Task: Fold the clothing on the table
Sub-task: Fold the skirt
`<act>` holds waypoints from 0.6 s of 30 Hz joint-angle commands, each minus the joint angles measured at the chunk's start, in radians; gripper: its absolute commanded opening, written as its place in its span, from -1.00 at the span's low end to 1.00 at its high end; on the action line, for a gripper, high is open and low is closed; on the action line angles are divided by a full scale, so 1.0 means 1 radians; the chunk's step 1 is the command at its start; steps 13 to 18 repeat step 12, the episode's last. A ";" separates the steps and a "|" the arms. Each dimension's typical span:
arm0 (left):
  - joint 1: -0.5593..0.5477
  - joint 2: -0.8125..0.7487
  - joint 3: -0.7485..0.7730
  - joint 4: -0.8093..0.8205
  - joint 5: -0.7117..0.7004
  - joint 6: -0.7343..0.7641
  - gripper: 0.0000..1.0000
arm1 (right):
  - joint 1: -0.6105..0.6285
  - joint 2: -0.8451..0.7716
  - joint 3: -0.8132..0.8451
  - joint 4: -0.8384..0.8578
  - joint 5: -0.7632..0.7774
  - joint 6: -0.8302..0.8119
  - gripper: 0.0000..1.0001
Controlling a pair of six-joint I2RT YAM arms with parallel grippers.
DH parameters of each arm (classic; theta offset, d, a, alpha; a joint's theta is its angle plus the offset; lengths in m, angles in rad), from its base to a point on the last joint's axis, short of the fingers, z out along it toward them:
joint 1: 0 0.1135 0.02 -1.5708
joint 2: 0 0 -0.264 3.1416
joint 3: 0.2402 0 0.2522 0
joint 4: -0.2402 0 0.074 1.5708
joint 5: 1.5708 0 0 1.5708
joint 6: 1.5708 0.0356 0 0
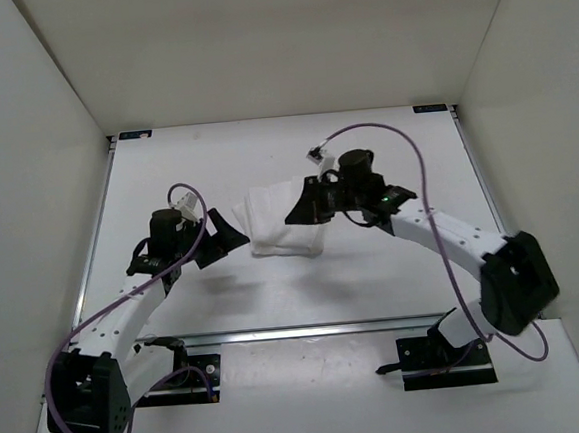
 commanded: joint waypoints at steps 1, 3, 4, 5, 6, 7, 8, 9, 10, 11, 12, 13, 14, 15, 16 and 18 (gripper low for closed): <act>-0.030 -0.004 0.065 -0.055 0.020 0.063 0.97 | -0.057 -0.129 -0.075 -0.080 0.051 -0.074 -0.72; -0.036 -0.005 0.087 -0.072 -0.014 0.094 0.97 | -0.115 -0.186 -0.123 -0.117 0.068 -0.106 -0.54; -0.048 -0.005 0.103 -0.097 -0.040 0.105 0.98 | -0.131 -0.198 -0.126 -0.123 0.075 -0.116 -0.41; -0.060 -0.005 0.114 -0.149 -0.107 0.129 0.98 | -0.152 -0.213 -0.137 -0.134 0.082 -0.137 -0.32; -0.079 -0.005 0.146 -0.168 -0.165 0.158 0.97 | -0.163 -0.224 -0.138 -0.155 0.112 -0.152 -0.19; -0.088 -0.004 0.162 -0.199 -0.192 0.172 0.98 | -0.165 -0.221 -0.131 -0.164 0.126 -0.171 -0.08; -0.083 -0.004 0.173 -0.228 -0.215 0.195 0.97 | -0.172 -0.206 -0.114 -0.181 0.154 -0.195 -0.05; -0.070 -0.001 0.183 -0.245 -0.218 0.212 0.97 | -0.174 -0.177 -0.100 -0.192 0.170 -0.206 0.04; -0.051 0.010 0.185 -0.260 -0.227 0.223 0.97 | -0.171 -0.166 -0.070 -0.209 0.198 -0.212 0.15; -0.031 0.016 0.189 -0.292 -0.241 0.238 0.97 | -0.163 -0.124 -0.024 -0.230 0.204 -0.220 0.25; -0.030 0.016 0.194 -0.302 -0.271 0.249 0.98 | -0.148 -0.076 0.030 -0.255 0.224 -0.235 0.29; -0.030 0.016 0.194 -0.302 -0.271 0.249 0.98 | -0.148 -0.076 0.030 -0.255 0.224 -0.235 0.29; -0.030 0.016 0.194 -0.302 -0.271 0.249 0.98 | -0.148 -0.076 0.030 -0.255 0.224 -0.235 0.29; -0.030 0.016 0.194 -0.302 -0.271 0.249 0.98 | -0.148 -0.076 0.030 -0.255 0.224 -0.235 0.29; -0.030 0.016 0.194 -0.302 -0.271 0.249 0.98 | -0.148 -0.076 0.030 -0.255 0.224 -0.235 0.29; -0.030 0.016 0.194 -0.302 -0.271 0.249 0.98 | -0.148 -0.076 0.030 -0.255 0.224 -0.235 0.29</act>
